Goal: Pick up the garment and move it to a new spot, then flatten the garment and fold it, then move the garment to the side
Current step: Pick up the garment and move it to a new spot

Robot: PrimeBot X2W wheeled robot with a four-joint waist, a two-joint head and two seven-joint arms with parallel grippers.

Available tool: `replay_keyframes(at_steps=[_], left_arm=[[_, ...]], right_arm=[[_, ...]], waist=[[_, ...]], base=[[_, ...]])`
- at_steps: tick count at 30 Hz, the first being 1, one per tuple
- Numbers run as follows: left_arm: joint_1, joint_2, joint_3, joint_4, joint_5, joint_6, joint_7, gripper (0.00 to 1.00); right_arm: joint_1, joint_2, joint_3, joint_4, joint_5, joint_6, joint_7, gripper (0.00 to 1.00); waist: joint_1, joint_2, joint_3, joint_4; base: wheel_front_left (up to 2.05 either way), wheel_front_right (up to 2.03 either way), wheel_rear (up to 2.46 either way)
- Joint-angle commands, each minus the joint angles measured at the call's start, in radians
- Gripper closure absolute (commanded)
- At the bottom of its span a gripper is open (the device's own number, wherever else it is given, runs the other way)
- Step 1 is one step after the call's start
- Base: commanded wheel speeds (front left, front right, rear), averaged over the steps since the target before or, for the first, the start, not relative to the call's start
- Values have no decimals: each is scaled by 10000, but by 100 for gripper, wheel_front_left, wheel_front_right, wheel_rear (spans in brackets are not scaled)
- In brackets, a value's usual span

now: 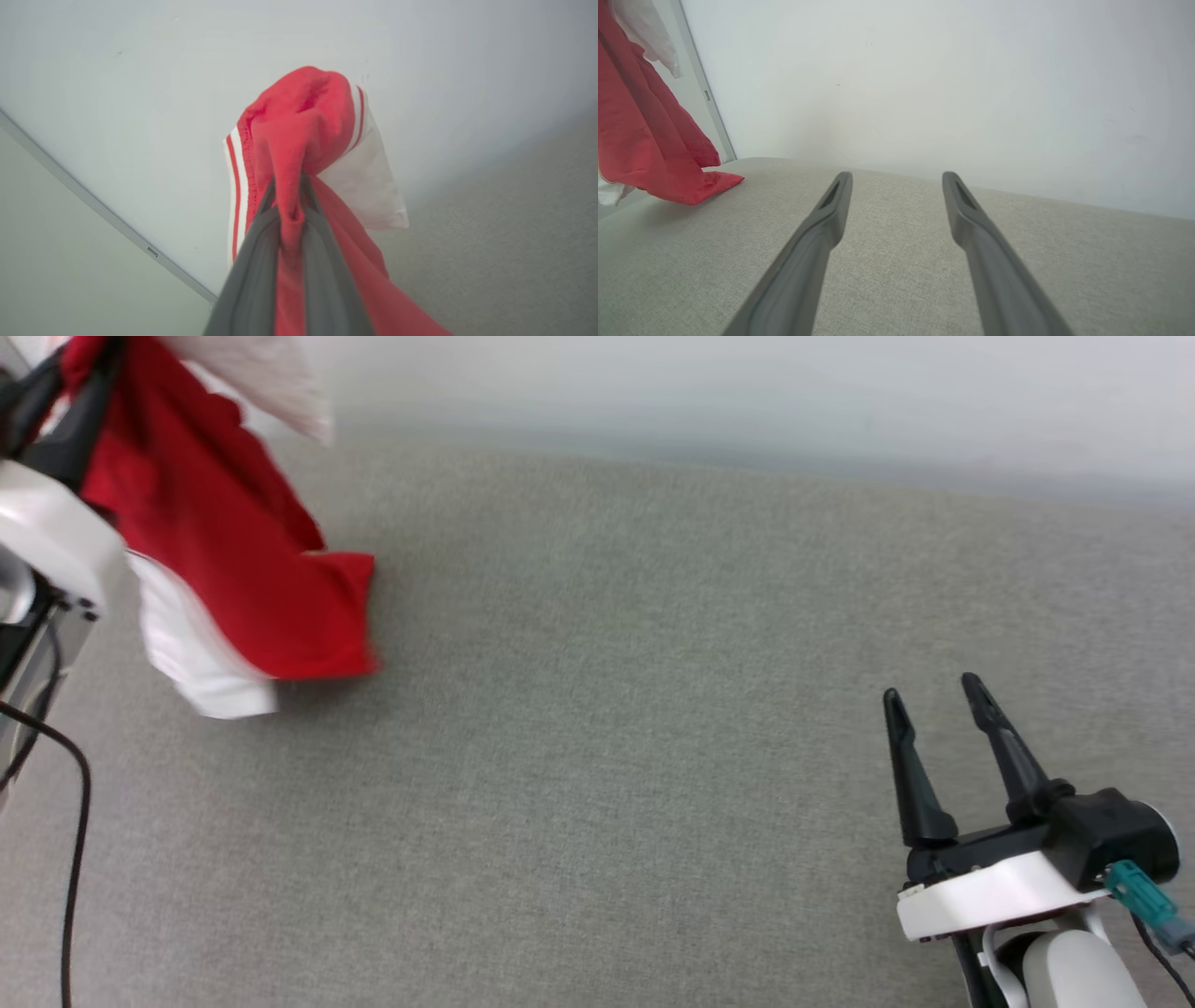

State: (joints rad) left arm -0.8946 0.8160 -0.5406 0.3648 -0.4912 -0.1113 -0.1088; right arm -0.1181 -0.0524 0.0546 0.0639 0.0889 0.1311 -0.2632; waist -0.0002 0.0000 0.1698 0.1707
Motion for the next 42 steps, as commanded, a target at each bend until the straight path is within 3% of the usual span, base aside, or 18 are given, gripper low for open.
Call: replay_keyframes(at_steps=[1,11,20,28,38,39,40,42], left_arm=[[-111,-6,-39,-316,25,53,38,100],[183,-338,-526,-3614,279,550,780,100],[46,-1130,-1232,-4617,218,593,1557,100],[-495,-2723,-2107,-3681,348,477,1485,100],[-1965,-4071,-3197,-31,545,-70,1096,100],[-2055,-4156,-3310,296,515,-108,1027,96],[-2170,-4254,-3433,603,475,-120,917,1],[-2335,-4375,-3683,1260,401,-165,868,0]], right_arm=[[111,35,-93,1,90,-7,-26,0],[119,36,-885,-54,140,-7,-24,0],[-234,37,-1409,-223,77,-7,-24,0],[-548,36,-1452,-308,244,-7,-24,0],[-1107,38,-827,-292,907,-7,-24,0],[-1113,37,-772,-275,968,-7,-24,0],[-1116,37,-718,-261,1036,-7,-24,0],[-1123,38,-616,-245,1152,-7,-24,0]], waist=[[2,0,-279,-157],[2,0,-759,-919],[2,0,-447,-1914],[2,0,397,-2995],[2,0,1744,-4433],[2,0,1828,-4528],[2,0,1904,-4603],[2,0,2024,-4717]], base=[[0,0,0],[0,0,0],[0,0,0],[0,0,0],[0,0,0],[0,0,0],[0,0,0],[0,0,0]])
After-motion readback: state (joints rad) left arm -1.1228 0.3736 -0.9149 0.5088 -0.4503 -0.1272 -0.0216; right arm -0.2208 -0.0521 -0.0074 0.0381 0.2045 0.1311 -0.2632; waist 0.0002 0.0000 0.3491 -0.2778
